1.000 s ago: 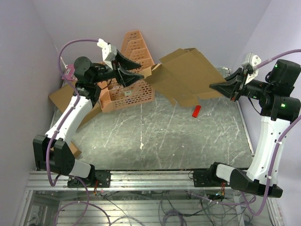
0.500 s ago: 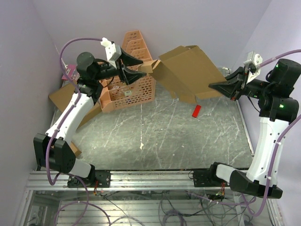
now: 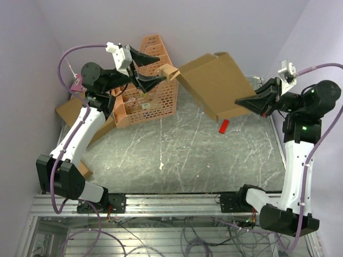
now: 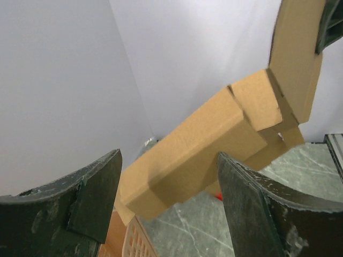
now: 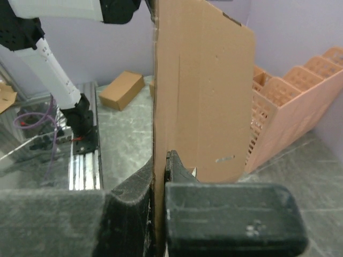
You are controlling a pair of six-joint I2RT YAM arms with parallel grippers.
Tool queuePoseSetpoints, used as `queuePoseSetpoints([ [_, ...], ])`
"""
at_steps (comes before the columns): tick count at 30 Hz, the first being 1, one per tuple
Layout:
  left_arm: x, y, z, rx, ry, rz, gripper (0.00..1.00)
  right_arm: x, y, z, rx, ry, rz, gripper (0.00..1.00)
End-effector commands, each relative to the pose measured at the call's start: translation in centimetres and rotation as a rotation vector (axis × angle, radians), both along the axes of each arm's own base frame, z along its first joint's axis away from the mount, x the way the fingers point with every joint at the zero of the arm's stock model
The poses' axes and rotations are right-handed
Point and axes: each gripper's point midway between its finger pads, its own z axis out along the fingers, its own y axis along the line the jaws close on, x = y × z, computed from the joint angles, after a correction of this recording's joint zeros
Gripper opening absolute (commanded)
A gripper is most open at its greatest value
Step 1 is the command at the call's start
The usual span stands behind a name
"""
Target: Fold the paper box
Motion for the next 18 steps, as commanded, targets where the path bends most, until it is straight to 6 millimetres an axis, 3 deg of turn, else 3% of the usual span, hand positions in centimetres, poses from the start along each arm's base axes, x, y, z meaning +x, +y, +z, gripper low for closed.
queuePoseSetpoints([
  [1,-1.6,0.0,3.3,-0.071,-0.094,-0.043,0.82,-2.1,0.4,1.4,-0.035,0.002,0.070,0.00],
  [5,-2.6,-0.2,3.0,-0.053,-0.126,-0.099,0.83,-1.9,0.2,1.9,-0.028,0.005,0.053,0.00],
  [7,-2.8,0.9,3.1,-0.057,-0.152,-0.069,0.82,-1.1,-0.7,2.5,-0.013,0.015,0.002,0.00],
  [11,-1.8,5.9,3.8,-0.112,-0.148,0.113,0.84,1.8,-4.1,3.7,0.035,0.055,-0.165,0.00],
  [15,-0.6,8.3,3.0,-0.088,-0.071,0.279,0.84,4.9,-6.5,4.5,0.080,0.053,-0.347,0.00],
  [16,-0.5,9.0,3.0,-0.093,-0.059,0.334,0.84,5.7,-7.1,3.7,0.088,0.113,-0.414,0.00],
  [18,-0.9,9.9,2.9,-0.088,-0.052,0.399,0.85,6.5,-7.8,4.0,0.025,0.032,-0.495,0.00],
])
